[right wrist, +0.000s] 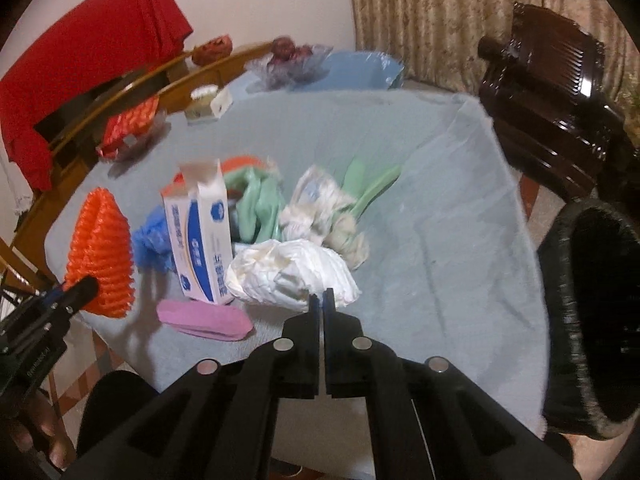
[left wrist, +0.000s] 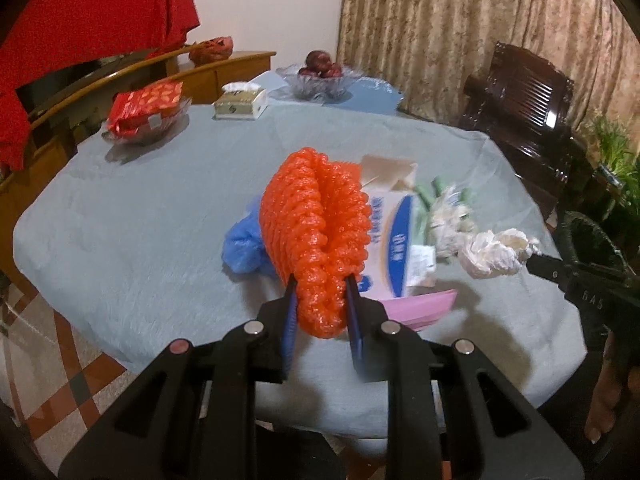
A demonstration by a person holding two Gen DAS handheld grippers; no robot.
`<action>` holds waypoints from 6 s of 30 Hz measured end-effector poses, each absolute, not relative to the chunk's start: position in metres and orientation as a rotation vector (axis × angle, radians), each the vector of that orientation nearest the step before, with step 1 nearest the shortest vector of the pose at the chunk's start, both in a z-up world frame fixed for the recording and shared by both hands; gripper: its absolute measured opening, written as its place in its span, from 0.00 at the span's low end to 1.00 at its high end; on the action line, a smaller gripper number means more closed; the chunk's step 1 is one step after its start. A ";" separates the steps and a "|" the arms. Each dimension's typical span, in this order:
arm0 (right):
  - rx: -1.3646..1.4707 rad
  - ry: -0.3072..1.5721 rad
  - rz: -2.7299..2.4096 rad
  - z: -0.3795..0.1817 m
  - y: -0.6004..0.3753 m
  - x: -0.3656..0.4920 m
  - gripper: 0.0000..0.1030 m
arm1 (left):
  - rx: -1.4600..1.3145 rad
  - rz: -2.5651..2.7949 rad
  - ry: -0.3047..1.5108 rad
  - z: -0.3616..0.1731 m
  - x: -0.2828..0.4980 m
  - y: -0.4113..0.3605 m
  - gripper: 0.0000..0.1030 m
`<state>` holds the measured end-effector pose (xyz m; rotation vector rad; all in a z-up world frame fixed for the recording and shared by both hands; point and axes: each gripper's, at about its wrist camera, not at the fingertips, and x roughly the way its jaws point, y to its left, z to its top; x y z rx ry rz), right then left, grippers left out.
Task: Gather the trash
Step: 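Carry the orange net and white tissue with both tools over the black bin, then open both tools to drop the net and tissue into the bin, then move both tools back over the trash on the table, then grasp the white alcohol-wipes box with the right tool and lift it, then grasp the pink mask with the left tool while the right tool holds the box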
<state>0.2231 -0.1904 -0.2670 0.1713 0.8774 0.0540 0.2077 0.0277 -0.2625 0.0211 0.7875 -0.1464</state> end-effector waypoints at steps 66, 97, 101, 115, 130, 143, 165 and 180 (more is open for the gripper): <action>0.434 0.925 -0.489 -0.274 -0.523 0.109 0.20 | 0.262 -0.713 1.065 -0.290 0.220 -0.373 0.56; 0.178 0.786 0.053 -0.223 -0.190 0.198 0.32 | 0.020 -0.118 0.792 -0.233 0.204 0.020 0.76; 0.188 0.772 0.070 -0.226 -0.172 0.212 0.32 | 0.035 -0.128 0.755 -0.235 0.208 0.025 0.76; 0.169 0.778 0.112 -0.239 -0.138 0.261 0.32 | 0.035 -0.094 0.712 -0.246 0.239 0.048 0.76; 0.171 0.811 0.114 -0.258 -0.100 0.312 0.32 | -0.009 -0.064 0.680 -0.250 0.253 0.081 0.76; 0.272 0.916 0.258 -0.280 -0.111 0.346 0.23 | -0.023 -0.063 0.685 -0.252 0.251 0.084 0.76; 0.353 0.746 0.125 -0.237 -0.211 0.290 0.01 | 0.006 -0.233 0.762 -0.275 0.212 0.007 0.75; 0.449 0.830 -0.011 -0.255 -0.269 0.230 0.01 | 0.058 -0.319 0.905 -0.317 0.203 -0.038 0.67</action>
